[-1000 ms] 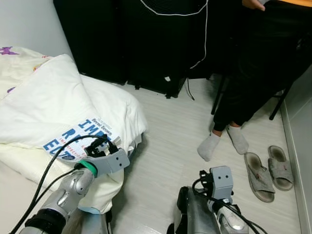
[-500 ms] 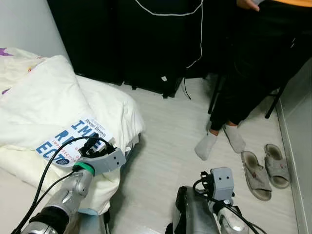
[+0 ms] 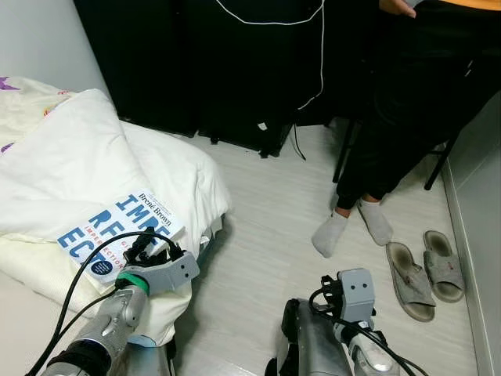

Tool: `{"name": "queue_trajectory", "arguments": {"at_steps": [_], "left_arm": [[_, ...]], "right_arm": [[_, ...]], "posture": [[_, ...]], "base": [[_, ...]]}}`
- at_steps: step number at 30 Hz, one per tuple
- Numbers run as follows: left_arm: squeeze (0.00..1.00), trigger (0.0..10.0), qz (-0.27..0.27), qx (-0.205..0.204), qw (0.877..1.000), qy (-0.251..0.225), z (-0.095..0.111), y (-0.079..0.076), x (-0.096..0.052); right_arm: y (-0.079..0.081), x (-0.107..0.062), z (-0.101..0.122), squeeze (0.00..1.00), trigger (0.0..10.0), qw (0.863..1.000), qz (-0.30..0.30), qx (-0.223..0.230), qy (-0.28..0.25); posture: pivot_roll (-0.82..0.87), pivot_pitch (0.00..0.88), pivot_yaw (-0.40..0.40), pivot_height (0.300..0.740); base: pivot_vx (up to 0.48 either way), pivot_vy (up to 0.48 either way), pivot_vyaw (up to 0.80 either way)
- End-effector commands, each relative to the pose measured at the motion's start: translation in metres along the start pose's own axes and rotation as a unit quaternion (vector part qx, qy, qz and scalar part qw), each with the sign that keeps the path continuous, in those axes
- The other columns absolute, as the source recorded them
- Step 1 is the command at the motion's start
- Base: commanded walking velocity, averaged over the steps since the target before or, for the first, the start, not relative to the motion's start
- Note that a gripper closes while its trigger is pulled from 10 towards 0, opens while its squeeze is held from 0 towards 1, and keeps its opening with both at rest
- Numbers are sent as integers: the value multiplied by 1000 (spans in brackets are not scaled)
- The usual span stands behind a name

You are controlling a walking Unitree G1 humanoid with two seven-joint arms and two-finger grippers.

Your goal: Clean up the room

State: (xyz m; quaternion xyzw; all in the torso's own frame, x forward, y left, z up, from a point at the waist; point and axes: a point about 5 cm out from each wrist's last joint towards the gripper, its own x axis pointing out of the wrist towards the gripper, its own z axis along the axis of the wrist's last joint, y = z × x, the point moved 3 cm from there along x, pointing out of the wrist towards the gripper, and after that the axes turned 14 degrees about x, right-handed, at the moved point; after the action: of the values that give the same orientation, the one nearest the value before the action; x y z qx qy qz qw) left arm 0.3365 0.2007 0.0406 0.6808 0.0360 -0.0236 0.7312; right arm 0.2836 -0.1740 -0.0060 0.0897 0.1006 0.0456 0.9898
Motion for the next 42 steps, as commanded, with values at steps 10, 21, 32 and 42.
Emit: {"name": "queue_trajectory", "arguments": {"at_steps": [10, 21, 32, 42], "left_arm": [[0, 10000, 164, -97, 978, 82, -23, 40, -1], [0, 0, 106, -39, 991, 71, -20, 26, 4], [0, 0, 87, -56, 990, 98, -19, 20, 7], [0, 0, 144, -93, 980, 101, -23, 46, 14]], "right_arm": [[0, -6, -10, 0, 10000, 1000, -3, 1, 16], [4, -3, -10, 0, 10000, 1000, 0, 4, 16], [0, -5, -9, 0, 10000, 1000, -5, 3, 15], [2, -4, -9, 0, 10000, 1000, -5, 5, 15]], "posture": [[24, 85, 5, 540], [32, 89, 10, 540], [20, 83, 13, 540], [20, 83, 13, 540]], "base": [[0, 0, 0], [0, 0, 0], [0, 0, 0], [0, 0, 0]]}}
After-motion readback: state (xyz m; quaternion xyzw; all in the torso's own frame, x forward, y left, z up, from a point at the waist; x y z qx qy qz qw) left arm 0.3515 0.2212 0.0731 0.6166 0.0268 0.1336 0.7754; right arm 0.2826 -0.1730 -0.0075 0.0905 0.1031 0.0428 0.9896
